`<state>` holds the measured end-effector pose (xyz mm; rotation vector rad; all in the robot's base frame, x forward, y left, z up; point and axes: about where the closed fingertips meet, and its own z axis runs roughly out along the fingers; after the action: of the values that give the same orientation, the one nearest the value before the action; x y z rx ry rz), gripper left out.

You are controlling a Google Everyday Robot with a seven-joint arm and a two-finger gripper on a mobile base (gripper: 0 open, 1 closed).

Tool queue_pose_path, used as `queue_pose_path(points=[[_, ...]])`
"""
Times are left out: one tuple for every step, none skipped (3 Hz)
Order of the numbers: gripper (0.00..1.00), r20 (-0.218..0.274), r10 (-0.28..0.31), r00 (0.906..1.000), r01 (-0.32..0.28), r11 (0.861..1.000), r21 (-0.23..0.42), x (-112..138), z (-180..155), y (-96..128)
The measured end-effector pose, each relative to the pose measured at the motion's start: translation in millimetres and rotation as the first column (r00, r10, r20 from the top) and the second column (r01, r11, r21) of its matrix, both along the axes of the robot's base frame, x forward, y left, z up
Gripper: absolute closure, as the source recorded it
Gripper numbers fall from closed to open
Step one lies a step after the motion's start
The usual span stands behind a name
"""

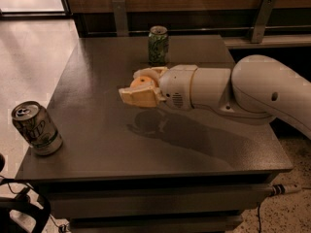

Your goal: Move orange near 7up can

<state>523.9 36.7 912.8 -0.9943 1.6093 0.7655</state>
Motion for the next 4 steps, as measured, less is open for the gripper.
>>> queue_pose_path(points=[[1.0,-0.017,0.01,0.9998,-0.01,1.0,-0.006,-1,-9,11],[1.0,-0.034,0.017,0.9993,-0.018,1.0,-0.014,-10,-20,26],[1.0,-0.042,0.058,0.9975,-0.058,0.998,-0.014,-26,-27,46],[1.0,-0.05,0.132,0.99,-0.131,0.991,0.014,-42,-36,69]])
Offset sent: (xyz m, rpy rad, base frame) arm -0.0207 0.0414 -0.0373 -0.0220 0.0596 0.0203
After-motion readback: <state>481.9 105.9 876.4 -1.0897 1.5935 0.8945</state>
